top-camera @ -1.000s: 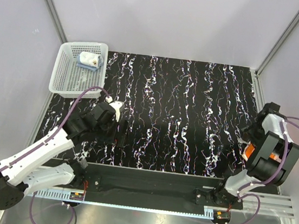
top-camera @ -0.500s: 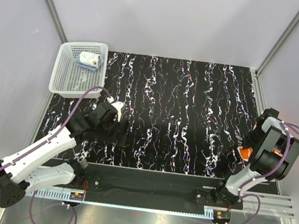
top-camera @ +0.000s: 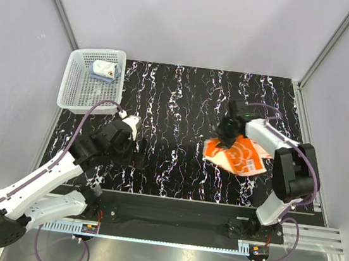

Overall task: Roll the towels
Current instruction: Move the towel to the center of the board, then flatten the towel

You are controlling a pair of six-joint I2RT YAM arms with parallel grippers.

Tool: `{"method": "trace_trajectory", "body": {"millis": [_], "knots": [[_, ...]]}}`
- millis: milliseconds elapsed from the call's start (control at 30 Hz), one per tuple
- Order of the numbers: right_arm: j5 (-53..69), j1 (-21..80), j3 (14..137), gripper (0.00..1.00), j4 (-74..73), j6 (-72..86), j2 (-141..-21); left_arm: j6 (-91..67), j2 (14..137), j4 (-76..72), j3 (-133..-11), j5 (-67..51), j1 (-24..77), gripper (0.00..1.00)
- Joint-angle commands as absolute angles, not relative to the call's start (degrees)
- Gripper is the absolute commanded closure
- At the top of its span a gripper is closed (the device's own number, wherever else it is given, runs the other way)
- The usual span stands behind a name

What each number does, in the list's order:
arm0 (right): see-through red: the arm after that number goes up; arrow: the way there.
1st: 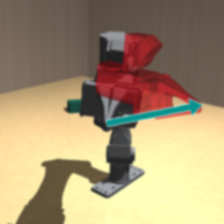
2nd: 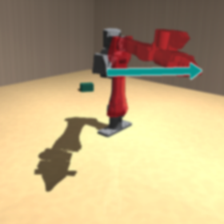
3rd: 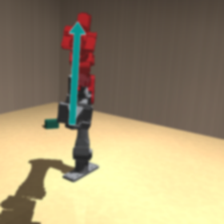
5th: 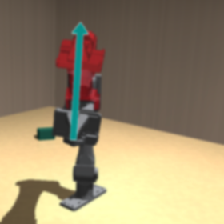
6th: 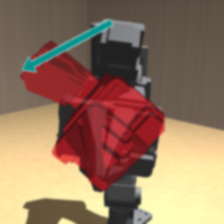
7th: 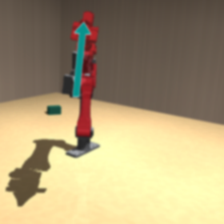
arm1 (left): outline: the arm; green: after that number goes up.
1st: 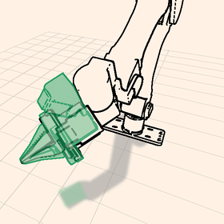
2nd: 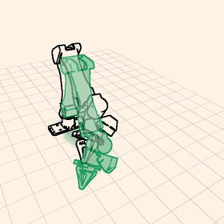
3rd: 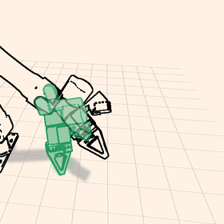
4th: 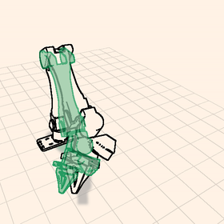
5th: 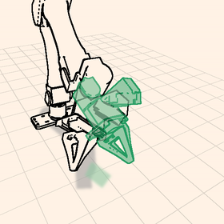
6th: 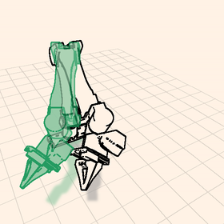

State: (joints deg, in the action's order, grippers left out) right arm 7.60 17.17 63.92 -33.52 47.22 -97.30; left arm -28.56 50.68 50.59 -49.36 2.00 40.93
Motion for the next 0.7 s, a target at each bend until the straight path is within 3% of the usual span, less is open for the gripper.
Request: {"method": "trace_trajectory", "body": {"millis": [0, 33, 67, 167, 300, 400, 667], "knots": [[16.68, 23.37, 68.63, 0.27, -25.76, 51.59, -100.18, -29.35, 48.96, 49.75, -49.57, 5.44, 41.13, 0.01], [16.26, 24.25, 69.77, 0.16, -26.36, 51.07, -100.28, -29.53, 49.04, 49.92, -49.74, 5.8, 41.13, 0.01], [15.82, 25.04, 70.74, 0.12, -26.98, 50.54, -100.11, -29.62, 49.04, 50.1, -49.92, 6.24, 41.13, 0.01], [13.2, 25.4, 72.94, 0.07, -30.13, 48.08, -96.78, -29.62, 48.87, 49.93, -50.01, 6.77, 41.13, 0.01], [-3.36, 25.23, 72.08, 0.0, -38.04, 44.3, -88.8, -29.71, 50.01, 49.83, -49.83, 6.16, 41.22, 0.01], [-12.89, 22.69, 68.13, 0.02, -43.5, 42.37, -85.18, -29.62, 50.1, 49.48, -49.48, 5.45, 41.22, 0.01], [-5.21, 19.51, 54.51, 0.12, -37.89, 41.13, -84.81, -29.53, 48.69, 48.87, -49.22, 5.18, 41.22, 0.01]]}}
